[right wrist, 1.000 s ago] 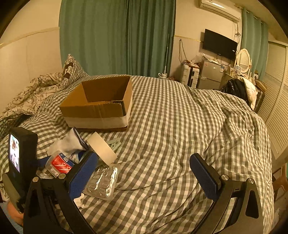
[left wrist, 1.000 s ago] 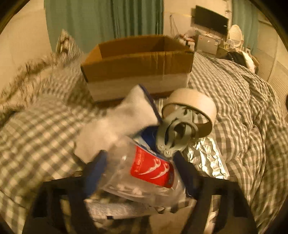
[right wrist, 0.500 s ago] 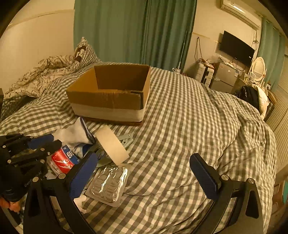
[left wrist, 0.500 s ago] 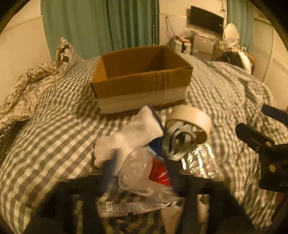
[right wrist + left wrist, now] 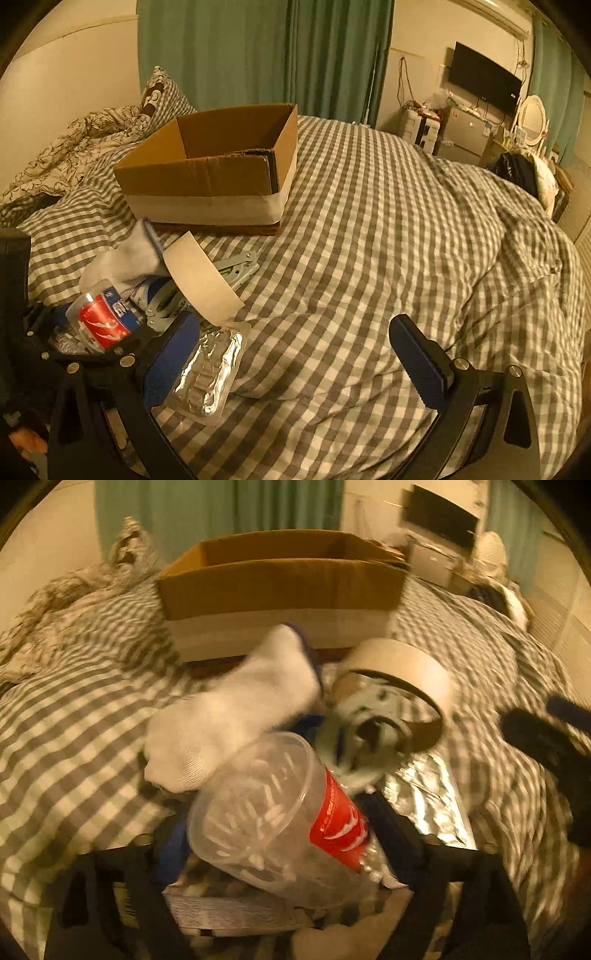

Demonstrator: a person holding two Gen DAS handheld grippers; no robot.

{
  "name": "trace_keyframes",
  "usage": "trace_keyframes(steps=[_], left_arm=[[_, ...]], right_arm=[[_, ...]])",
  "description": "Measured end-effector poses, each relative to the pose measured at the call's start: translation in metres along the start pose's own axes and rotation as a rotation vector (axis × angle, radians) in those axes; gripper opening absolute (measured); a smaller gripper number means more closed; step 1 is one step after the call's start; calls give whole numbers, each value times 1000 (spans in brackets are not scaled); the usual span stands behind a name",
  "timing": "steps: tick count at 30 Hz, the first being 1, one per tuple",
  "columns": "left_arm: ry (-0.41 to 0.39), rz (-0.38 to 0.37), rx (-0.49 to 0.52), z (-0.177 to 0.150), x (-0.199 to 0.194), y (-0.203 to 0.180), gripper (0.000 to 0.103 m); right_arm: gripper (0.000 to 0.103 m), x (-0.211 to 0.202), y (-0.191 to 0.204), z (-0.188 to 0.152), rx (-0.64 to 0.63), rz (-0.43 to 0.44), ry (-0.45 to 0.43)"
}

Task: Organize objects
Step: 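Grasp the clear cotton-swab tub with left tool while right tool grasps the tape roll, then carry the tub and tape roll over the box and release both inside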

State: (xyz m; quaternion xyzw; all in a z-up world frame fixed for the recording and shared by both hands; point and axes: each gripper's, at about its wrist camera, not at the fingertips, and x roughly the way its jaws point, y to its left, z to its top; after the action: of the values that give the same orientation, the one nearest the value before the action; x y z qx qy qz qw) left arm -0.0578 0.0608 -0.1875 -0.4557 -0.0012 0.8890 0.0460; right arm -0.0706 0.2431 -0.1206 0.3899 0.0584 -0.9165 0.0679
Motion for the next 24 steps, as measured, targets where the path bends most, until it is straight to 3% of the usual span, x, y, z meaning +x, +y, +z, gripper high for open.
trace_keyframes(steps=[3,8,9,11,12,13,17,19,24], left_arm=[[37,-78,12,-4,4,-5,69],[44,-112,17,-1,2,-1,68],[49,-117,10,-2,1,2,68],[52,-117,4,-2,-3,7,68],[50,-111,8,-1,-6,8,68],[44,-102,12,0,-9,9,67],[8,-79,21,9,-23,9,67],[-19,-75,28,16,-32,8,67],[-74,-85,15,29,-58,10,67]], right_arm=[[103,10,6,10,-20,50,4],[103,37,26,21,-74,164,62],[99,45,32,23,-91,192,83],[71,53,36,22,-95,223,107],[47,57,36,21,-88,225,124],[40,56,35,20,-86,218,127],[36,33,26,18,-73,188,78],[30,13,18,21,-61,149,37],[27,-33,4,36,-61,17,-49]])
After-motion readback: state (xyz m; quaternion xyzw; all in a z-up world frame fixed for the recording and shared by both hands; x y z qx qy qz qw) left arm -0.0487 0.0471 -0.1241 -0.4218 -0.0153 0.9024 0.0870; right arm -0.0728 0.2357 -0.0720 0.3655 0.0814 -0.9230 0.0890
